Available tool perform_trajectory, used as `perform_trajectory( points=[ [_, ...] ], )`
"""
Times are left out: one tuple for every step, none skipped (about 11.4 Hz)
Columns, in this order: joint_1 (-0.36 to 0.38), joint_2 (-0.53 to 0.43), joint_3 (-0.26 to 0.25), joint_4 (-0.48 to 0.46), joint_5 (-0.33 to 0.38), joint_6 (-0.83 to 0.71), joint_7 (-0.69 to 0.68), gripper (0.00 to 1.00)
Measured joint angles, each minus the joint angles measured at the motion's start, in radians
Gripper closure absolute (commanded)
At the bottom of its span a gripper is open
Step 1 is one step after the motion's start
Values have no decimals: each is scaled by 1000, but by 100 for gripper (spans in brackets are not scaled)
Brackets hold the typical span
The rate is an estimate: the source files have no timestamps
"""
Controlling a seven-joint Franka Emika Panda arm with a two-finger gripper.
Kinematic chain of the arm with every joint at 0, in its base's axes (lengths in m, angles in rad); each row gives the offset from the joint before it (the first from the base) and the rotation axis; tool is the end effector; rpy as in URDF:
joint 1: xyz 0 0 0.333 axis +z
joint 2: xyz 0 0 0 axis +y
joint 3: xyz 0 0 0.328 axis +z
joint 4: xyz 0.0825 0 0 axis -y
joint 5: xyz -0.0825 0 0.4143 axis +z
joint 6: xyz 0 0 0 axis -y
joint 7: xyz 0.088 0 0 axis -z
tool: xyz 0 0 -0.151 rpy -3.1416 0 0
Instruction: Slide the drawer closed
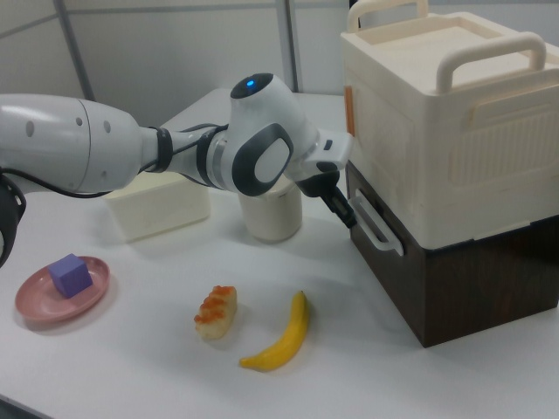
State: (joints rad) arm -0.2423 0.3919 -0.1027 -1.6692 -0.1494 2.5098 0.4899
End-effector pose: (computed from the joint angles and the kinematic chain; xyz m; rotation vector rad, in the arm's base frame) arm 0.7082 -0.2490 0.3861 2.7581 -1.0345 0.6874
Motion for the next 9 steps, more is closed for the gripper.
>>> perform_trajectory(
  points=[
    [15,1,5,6,-3,0,-22,100],
    [45,1,8,10,-5,-22,-56,100],
    [82,0,10,16,-6,-72,-93,100],
    [122,-6,12,25,-6,-140,-122,100],
    [160,-20,14,36,-6,-211,-140,100],
    [193,-45,15,44,-6,-282,-154,97],
    [221,-78,15,46,-6,-350,-172,97],
    [246,-113,16,46,-6,-422,-192,91],
    [270,-146,17,46,-6,-492,-210,83]
  ],
)
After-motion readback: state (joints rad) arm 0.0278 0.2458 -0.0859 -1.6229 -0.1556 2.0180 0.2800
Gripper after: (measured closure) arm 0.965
